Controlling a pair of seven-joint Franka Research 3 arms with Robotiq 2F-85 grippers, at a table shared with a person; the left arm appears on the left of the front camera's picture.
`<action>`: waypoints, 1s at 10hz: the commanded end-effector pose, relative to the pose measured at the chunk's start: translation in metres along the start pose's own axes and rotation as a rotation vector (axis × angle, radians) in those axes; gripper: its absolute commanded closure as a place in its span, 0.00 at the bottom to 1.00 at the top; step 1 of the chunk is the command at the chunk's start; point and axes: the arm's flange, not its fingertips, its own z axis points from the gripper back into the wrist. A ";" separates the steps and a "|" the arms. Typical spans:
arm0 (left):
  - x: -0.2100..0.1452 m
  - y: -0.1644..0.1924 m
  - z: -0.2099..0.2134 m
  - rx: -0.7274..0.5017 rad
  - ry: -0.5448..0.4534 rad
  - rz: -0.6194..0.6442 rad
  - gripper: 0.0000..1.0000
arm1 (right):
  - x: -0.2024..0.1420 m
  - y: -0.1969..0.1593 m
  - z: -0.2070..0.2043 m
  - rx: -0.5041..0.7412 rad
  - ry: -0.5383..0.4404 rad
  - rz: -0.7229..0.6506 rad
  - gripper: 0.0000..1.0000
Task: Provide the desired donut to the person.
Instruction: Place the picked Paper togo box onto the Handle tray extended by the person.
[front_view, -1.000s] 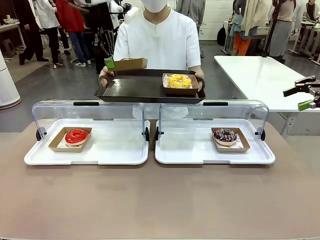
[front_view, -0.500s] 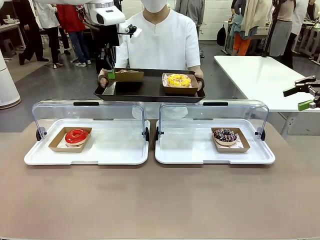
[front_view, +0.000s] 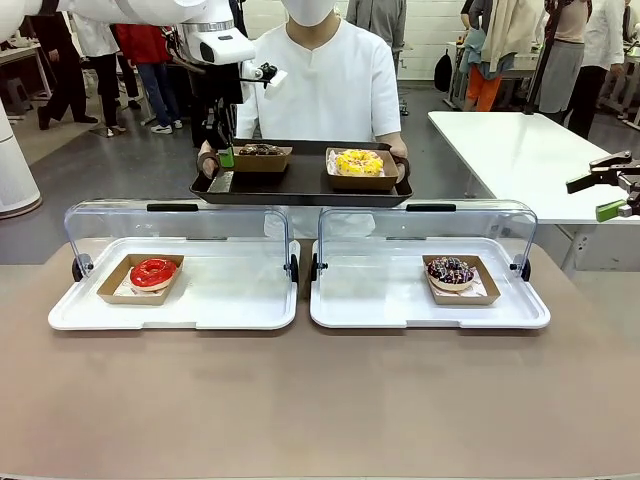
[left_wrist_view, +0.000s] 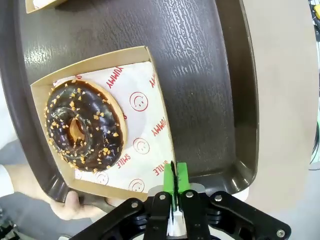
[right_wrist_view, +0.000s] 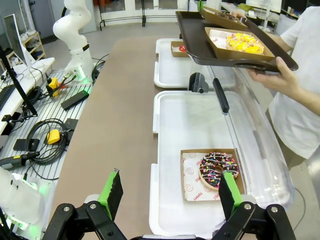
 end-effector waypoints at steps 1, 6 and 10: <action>0.001 0.005 0.009 0.003 0.020 -0.022 0.39 | 0.001 -0.002 0.000 -0.004 -0.009 -0.005 0.00; 0.004 0.004 0.008 -0.009 0.015 -0.025 0.08 | 0.001 -0.002 0.000 -0.004 -0.009 -0.005 0.00; 0.004 0.003 0.009 -0.018 0.012 -0.024 0.00 | 0.001 -0.002 0.000 -0.004 -0.009 -0.005 0.00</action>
